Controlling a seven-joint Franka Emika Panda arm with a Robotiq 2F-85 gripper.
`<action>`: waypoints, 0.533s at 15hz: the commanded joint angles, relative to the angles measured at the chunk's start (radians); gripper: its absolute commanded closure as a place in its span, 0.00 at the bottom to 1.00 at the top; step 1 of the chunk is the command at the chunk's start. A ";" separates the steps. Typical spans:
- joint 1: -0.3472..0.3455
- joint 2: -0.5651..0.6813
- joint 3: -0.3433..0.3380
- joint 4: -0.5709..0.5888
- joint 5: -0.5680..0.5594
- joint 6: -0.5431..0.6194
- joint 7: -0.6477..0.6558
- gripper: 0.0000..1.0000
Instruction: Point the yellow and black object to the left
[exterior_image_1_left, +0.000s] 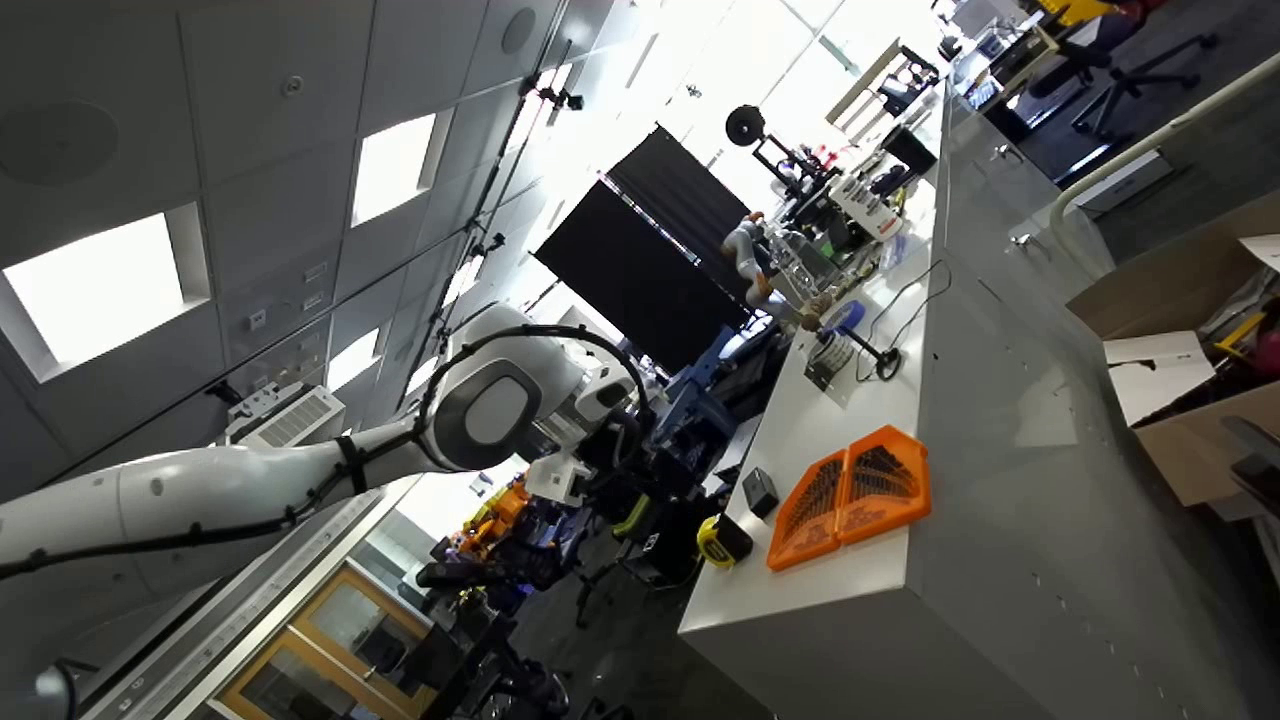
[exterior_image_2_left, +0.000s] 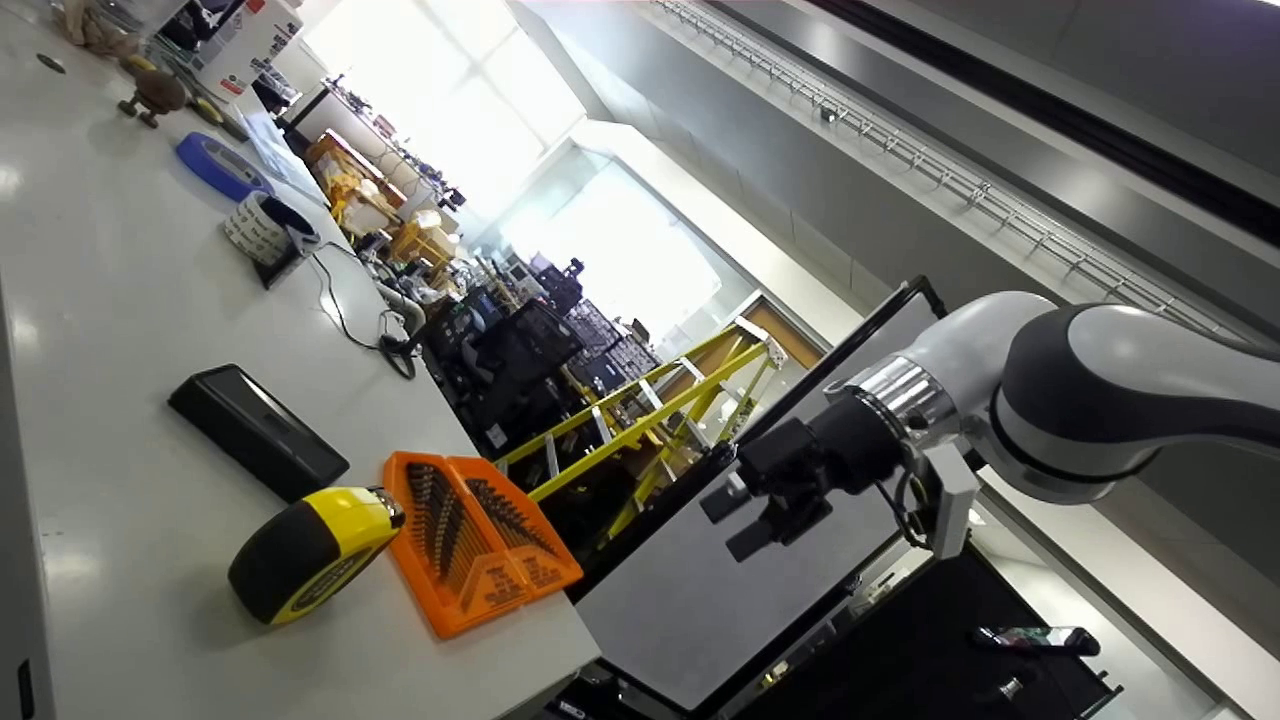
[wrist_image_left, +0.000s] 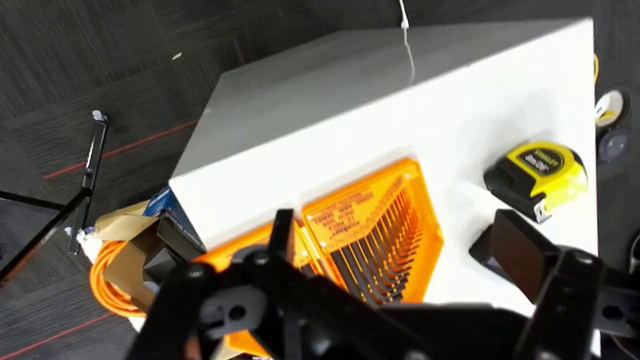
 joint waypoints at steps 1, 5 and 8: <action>0.010 0.143 0.057 0.120 -0.004 0.086 0.252 0.00; 0.031 0.265 0.096 0.226 -0.015 0.073 0.430 0.00; 0.036 0.267 0.105 0.228 -0.044 0.026 0.387 0.00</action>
